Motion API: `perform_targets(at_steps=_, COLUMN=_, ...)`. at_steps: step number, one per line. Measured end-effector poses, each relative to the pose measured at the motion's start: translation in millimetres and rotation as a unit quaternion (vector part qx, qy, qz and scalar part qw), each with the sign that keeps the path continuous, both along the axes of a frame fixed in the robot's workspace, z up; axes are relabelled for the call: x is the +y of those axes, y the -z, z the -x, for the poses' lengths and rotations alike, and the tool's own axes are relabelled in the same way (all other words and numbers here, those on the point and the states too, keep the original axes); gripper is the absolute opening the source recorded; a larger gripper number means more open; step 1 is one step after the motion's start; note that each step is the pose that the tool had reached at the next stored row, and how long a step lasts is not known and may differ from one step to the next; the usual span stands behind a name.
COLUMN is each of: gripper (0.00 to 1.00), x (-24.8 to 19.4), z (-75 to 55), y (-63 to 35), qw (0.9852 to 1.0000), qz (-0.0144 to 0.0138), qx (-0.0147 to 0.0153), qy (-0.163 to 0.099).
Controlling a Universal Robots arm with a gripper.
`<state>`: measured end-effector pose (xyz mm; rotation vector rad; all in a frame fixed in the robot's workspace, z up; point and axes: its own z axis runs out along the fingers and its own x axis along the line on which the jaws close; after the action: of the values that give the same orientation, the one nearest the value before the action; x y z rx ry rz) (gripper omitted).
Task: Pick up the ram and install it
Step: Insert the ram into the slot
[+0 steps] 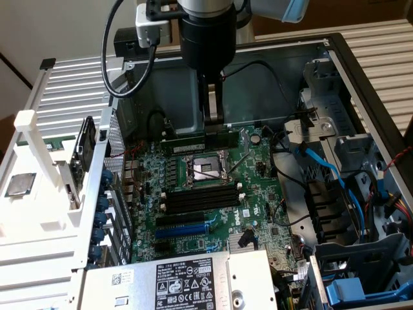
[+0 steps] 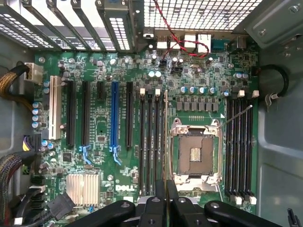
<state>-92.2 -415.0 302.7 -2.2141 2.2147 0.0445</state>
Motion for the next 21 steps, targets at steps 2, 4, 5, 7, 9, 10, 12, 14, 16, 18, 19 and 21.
perform_targets(at_steps=2, gripper=0.13, x=-0.1, z=0.0, y=1.5, qw=1.0000, qz=0.0002, qx=0.0000, qy=0.000)
perform_targets(at_steps=4, gripper=0.13, x=-0.3, z=0.0, y=3.2, qw=1.0000, qz=0.0002, qx=-0.0001, qy=0.000)
perform_targets(at_steps=5, gripper=0.13, x=-0.7, z=-0.1, y=3.7, qw=1.0000, qz=0.0002, qx=-0.0001, qy=0.000)
perform_targets(at_steps=7, gripper=0.13, x=-1.9, z=0.0, y=4.8, qw=1.0000, qz=-0.0001, qx=-0.0002, qy=0.000)
perform_targets(at_steps=9, gripper=0.13, x=-2.5, z=0.1, y=6.0, qw=1.0000, qz=-0.0003, qx=-0.0004, qy=0.000)
perform_targets(at_steps=10, gripper=0.13, x=-2.6, z=0.1, y=6.5, qw=1.0000, qz=-0.0002, qx=-0.0004, qy=0.000)
perform_targets(at_steps=12, gripper=0.13, x=-3.6, z=0.3, y=8.1, qw=1.0000, qz=-0.0003, qx=-0.0005, qy=0.000)
perform_targets(at_steps=14, gripper=0.13, x=-8.1, z=0.4, y=8.8, qw=1.0000, qz=-0.0019, qx=-0.0006, qy=0.001)
perform_targets(at_steps=16, gripper=0.13, x=-8.8, z=0.4, y=10.0, qw=1.0000, qz=-0.0024, qx=-0.0006, qy=0.001)
perform_targets(at_steps=18, gripper=0.13, x=-9.0, z=0.5, y=13.3, qw=1.0000, qz=-0.0025, qx=-0.0007, qy=0.001)
perform_targets(at_steps=19, gripper=0.13, x=-9.1, z=0.5, y=15.9, qw=1.0000, qz=-0.0025, qx=-0.0007, qy=0.001)
perform_targets(at_steps=21, gripper=0.13, x=-9.1, z=0.6, y=21.8, qw=1.0000, qz=-0.0027, qx=-0.0007, qy=0.002)
